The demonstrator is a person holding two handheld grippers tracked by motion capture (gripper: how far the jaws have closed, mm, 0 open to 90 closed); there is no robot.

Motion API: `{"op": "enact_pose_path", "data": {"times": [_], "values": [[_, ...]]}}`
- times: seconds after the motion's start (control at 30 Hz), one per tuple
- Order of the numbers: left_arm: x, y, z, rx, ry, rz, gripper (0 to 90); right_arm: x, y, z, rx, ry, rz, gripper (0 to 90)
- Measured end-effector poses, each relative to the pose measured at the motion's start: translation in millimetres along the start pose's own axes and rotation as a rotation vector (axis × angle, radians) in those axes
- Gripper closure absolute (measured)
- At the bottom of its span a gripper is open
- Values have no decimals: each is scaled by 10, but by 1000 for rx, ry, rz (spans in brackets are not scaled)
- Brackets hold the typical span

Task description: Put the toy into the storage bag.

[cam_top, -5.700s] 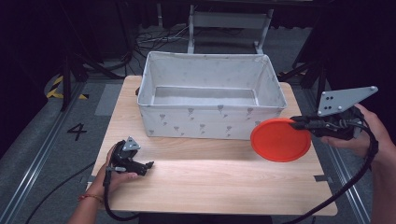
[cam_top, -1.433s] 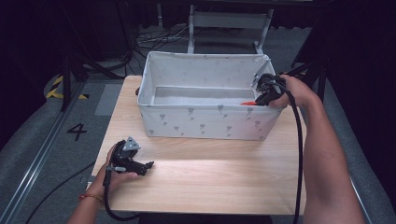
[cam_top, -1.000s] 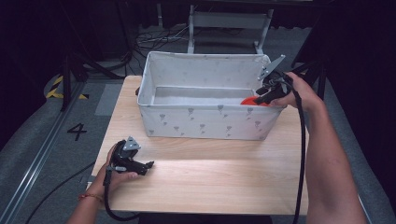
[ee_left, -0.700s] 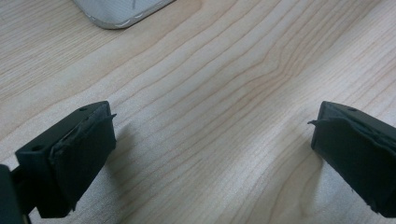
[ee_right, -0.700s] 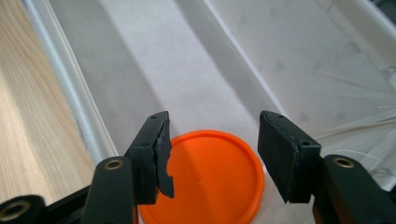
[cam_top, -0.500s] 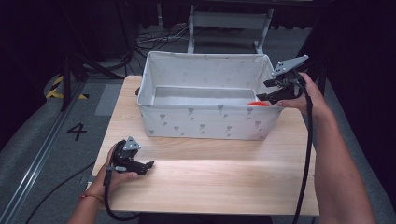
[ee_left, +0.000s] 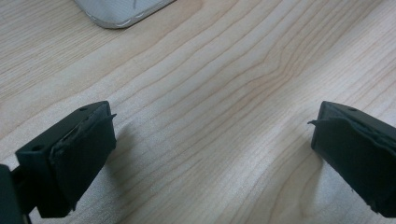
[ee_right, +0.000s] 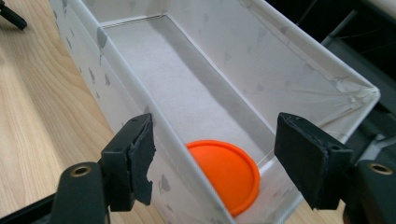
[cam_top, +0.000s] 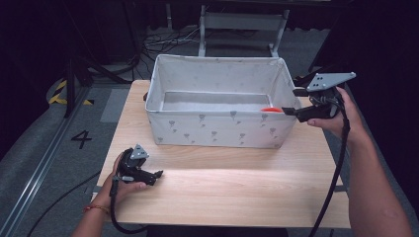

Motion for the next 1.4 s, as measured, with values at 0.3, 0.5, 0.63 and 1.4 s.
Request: {"op": "enact_pose_path", "data": {"times": [0.3, 0.5, 0.63, 1.4], "values": [[0, -1, 0, 1, 0, -1, 2, 175, 270, 312, -2, -26, 48, 264], [6, -5, 5, 1, 1, 1, 2, 155, 447, 640, -19, -14, 79, 248], [6, -6, 5, 1, 1, 1, 2, 104, 526, 849, -13, 28, 95, 250], [6, -6, 5, 1, 1, 2, 2, -285, 782, 1718, -69, 196, 59, 217]]}}
Point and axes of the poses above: each handheld gripper's, and its own axes: x roughly backward along the jaws, z roughly out of its underside, y roughly to its left, the point moved 3 cm from there along -x, roughly forward along the jaws, and after that the axes turned 1 degree about y, right-handed, at the moved point
